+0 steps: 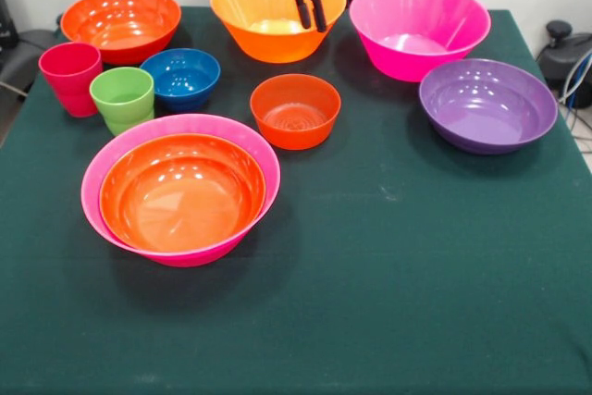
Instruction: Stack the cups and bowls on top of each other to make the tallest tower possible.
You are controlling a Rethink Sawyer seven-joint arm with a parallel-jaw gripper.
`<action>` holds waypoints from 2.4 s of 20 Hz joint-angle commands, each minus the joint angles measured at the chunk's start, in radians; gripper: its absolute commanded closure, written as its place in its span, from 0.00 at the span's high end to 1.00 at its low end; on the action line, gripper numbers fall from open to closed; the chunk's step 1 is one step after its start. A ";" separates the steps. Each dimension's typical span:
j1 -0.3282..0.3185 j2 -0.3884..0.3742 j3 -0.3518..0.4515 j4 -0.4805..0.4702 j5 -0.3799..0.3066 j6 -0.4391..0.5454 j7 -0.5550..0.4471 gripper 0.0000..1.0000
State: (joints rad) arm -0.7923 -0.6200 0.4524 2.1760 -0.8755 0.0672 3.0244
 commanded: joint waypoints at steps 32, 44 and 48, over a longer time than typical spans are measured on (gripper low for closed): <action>0.108 0.156 -0.081 -0.124 -0.066 -0.080 -0.055 1.00; 0.095 0.151 -0.063 -0.127 -0.066 -0.054 -0.078 1.00; 0.081 0.135 -0.049 -0.111 -0.058 -0.046 -0.081 1.00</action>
State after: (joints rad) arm -0.7204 -0.5190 0.3707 2.1618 -0.8892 0.0251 3.0244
